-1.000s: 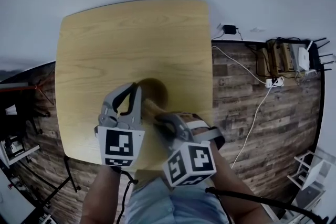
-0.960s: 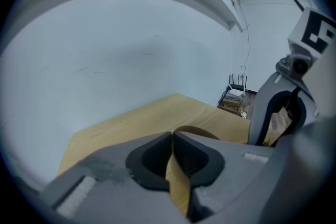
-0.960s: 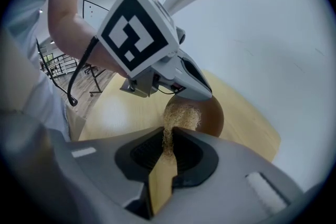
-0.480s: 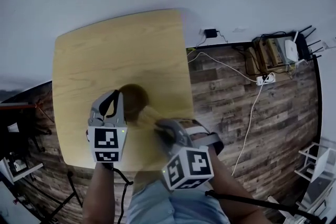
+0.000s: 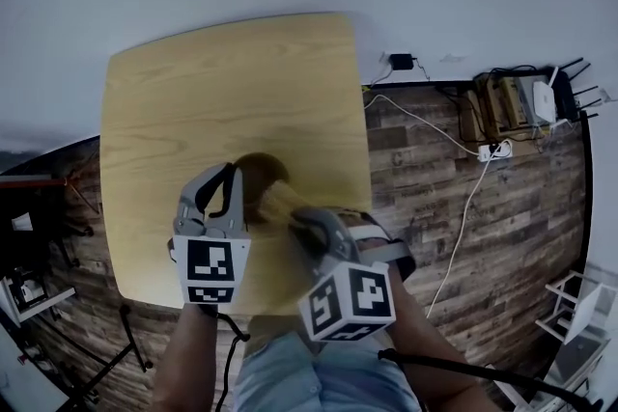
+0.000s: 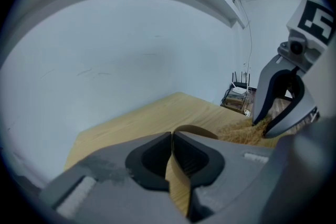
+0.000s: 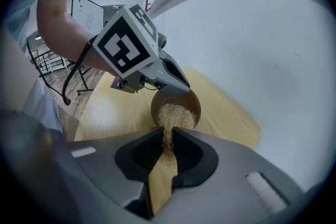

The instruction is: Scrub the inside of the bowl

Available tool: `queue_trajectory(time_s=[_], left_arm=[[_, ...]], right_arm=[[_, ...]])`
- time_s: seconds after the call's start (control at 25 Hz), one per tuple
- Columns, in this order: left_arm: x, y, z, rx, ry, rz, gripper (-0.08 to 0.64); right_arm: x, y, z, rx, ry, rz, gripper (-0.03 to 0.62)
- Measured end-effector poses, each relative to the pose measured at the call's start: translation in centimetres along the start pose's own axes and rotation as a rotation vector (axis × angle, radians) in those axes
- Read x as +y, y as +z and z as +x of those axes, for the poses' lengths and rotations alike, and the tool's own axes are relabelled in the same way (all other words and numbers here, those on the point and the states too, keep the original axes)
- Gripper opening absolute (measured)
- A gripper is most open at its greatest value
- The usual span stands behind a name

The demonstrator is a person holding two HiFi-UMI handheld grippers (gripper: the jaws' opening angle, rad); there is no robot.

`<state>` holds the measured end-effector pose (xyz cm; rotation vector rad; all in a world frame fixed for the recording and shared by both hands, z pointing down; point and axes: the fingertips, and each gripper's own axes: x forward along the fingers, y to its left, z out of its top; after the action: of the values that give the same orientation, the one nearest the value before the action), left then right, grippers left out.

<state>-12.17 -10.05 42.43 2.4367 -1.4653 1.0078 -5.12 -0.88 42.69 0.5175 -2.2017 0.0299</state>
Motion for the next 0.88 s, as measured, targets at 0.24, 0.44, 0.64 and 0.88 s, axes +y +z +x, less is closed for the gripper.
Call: queue_trajectory(time_s=[0.24,0.44,0.64,0.88], left_arm=[[0.0,0.3,0.1,-0.004,-0.013,-0.009,0.037],[0.1,0.2,-0.2,-0.017,-0.034,-0.013,0.037],[0.3,0.3,-0.2,-0.030,-0.034,-0.022,0.037],[0.0,0.5,-0.4,-0.045,-0.030,0.056,0.037]], right_arm=[[-1.4,1.1,2.1,0.020,-0.003,-0.036,0.054],[-3.0,1.4,3.7,0.044,-0.023,-0.026,0.054],[-3.4,0.7,5.2,0.100,-0.016,0.020,0.054],[-1.2,0.6,5.8,0.131,0.073,0.075,0.054]])
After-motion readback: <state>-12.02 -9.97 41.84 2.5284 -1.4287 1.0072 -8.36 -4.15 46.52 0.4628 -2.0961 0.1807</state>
